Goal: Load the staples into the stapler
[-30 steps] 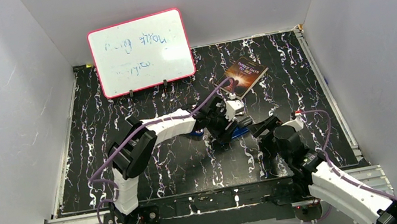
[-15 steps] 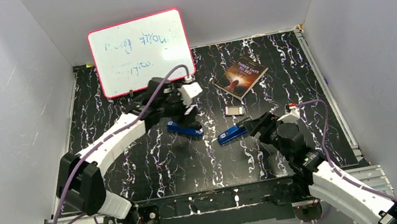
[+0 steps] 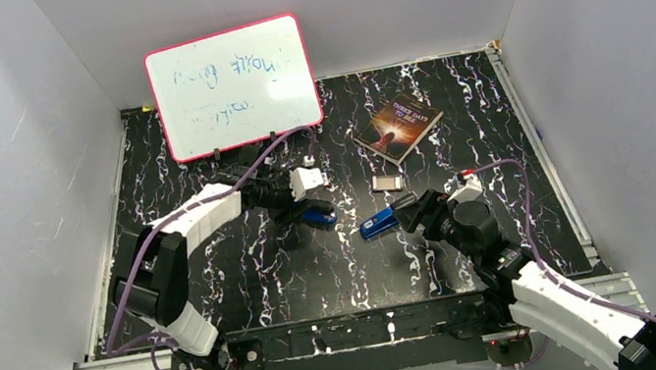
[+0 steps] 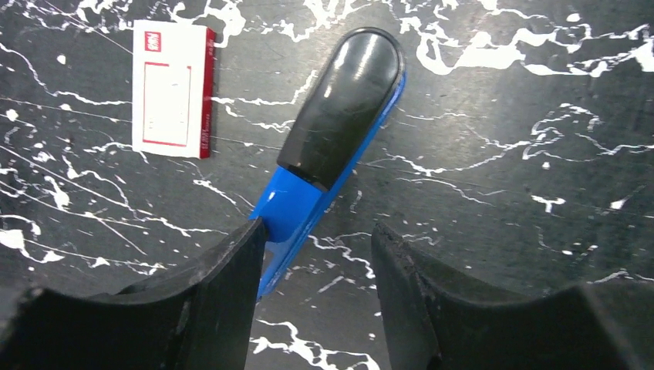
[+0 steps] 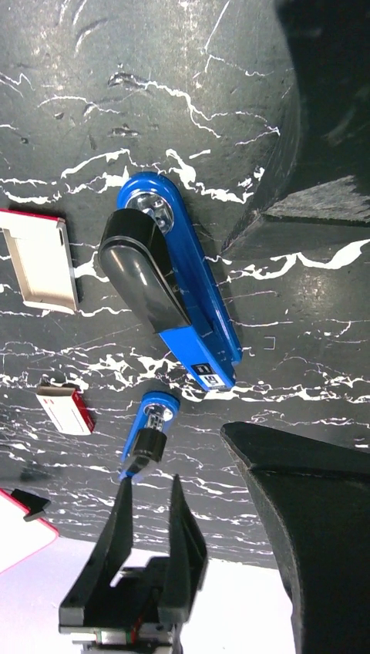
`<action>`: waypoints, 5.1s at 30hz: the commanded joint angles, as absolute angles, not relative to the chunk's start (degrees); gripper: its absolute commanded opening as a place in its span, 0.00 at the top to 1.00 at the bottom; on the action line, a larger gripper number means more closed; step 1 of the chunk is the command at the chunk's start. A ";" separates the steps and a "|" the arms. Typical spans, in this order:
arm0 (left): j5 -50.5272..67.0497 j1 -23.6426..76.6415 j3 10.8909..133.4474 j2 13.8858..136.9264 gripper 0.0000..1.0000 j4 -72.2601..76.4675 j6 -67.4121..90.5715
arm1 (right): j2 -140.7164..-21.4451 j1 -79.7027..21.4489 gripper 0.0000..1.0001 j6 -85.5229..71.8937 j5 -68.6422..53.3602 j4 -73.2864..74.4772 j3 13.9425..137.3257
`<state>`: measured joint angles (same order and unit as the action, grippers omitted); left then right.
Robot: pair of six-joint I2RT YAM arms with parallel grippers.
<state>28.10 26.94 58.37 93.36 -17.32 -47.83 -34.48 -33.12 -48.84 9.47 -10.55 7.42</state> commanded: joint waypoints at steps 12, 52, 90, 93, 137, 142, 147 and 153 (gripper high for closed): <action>27.29 29.50 56.96 95.37 0.82 -13.85 -43.55 | -35.25 -33.41 0.15 -50.25 10.65 -14.32 10.54; 24.48 39.46 43.29 80.69 0.63 5.53 -15.83 | -66.68 -41.83 0.20 -73.70 8.64 -30.68 24.12; 33.69 35.11 55.99 90.68 0.47 -0.09 -46.88 | -57.66 -41.76 0.18 -70.03 12.66 -25.45 20.47; 35.41 34.47 58.11 93.58 0.46 -3.68 -48.88 | -57.28 -41.78 0.18 -69.88 12.57 -25.12 20.48; 21.05 38.43 41.05 83.64 1.00 10.19 12.99 | -83.84 -41.79 0.27 -73.71 2.79 -48.03 26.07; 17.73 39.02 40.17 83.06 1.00 11.49 16.00 | -87.56 -41.81 0.30 -76.59 -0.03 -47.85 27.18; 16.10 39.73 40.14 83.90 1.00 11.91 17.16 | -88.22 -42.07 0.30 -76.97 0.92 -44.77 27.60; 14.83 41.68 40.08 84.29 1.00 11.80 17.41 | -90.76 -41.97 0.31 -77.24 2.43 -44.69 28.49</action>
